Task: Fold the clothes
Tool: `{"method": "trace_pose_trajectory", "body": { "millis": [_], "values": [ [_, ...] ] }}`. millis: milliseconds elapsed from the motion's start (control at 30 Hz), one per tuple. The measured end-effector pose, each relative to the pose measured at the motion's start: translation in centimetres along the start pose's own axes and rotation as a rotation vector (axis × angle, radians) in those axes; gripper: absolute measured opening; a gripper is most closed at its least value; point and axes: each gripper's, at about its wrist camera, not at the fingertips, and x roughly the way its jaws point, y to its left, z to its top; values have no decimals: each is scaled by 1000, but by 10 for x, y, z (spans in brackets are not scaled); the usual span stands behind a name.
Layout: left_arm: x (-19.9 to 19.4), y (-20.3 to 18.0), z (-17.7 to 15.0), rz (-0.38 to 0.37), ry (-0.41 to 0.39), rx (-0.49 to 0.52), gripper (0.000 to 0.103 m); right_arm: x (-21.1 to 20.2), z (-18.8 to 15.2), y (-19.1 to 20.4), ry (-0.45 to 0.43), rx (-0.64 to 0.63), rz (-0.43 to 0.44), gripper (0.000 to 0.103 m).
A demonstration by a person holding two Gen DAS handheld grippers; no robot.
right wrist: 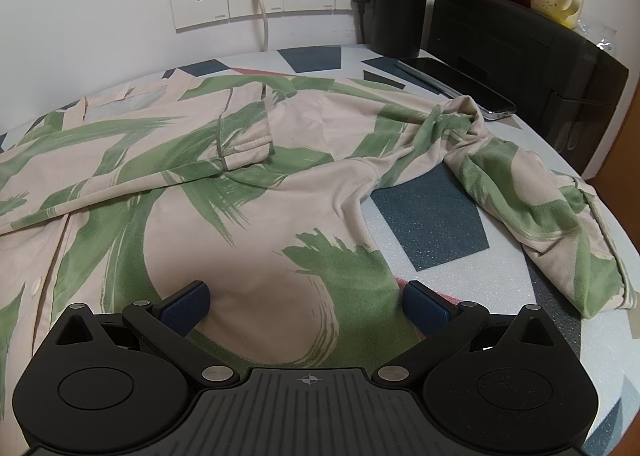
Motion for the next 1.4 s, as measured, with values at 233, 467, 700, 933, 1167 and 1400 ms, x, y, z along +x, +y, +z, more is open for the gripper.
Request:
{"method": "trace_pose_trajectory", "body": {
  "millis": [233,467,700,933,1167,1400],
  "values": [
    [0,0,1,0,1,0,103,0,-1,0,-3,1,-1,102],
    [0,0,0,2,0,-1,103,0,-1,0,-3,-3,3,102],
    [0,-1,0,6,-5,-6,103,1,0,0,-4,-10,10,102],
    [2,1,6,-4,33,-1,103,4,6,-2,28,-38,35,102],
    [2,2,4,-10,16,-3,103,1,36,-1,209,-106,127,102],
    [0,2,-2,-17,-28,13,103,-58,49,-5,28,-39,115,102]
  ]
}}
